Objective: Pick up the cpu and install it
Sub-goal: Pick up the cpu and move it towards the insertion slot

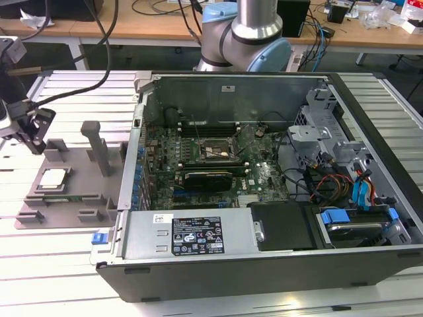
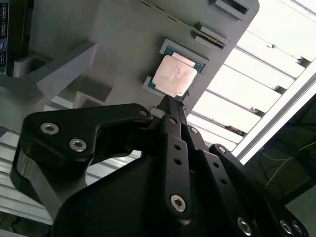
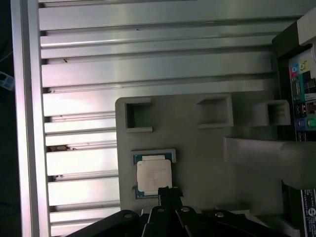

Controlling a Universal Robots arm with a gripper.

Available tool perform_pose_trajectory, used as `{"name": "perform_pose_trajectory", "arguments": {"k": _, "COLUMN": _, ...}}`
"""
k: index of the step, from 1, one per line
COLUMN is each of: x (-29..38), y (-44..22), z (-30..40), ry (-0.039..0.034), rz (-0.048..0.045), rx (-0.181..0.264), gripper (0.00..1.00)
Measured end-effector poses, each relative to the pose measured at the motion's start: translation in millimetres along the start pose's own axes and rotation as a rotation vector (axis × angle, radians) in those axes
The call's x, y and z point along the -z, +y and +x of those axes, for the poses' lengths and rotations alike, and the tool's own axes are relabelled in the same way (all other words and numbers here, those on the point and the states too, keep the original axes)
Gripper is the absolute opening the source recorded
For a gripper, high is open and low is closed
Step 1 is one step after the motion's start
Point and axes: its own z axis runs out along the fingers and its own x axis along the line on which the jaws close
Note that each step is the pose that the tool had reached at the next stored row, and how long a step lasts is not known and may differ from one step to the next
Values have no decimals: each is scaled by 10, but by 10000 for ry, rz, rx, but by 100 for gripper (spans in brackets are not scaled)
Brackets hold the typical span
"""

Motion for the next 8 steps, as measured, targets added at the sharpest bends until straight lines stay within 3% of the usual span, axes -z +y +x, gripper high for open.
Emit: {"name": "perform_pose_trajectory", "arguments": {"k": 8, "x": -146, "y": -9, "z": 58, "ry": -87, "rz": -8, "rx": 49, "gripper": 11}}
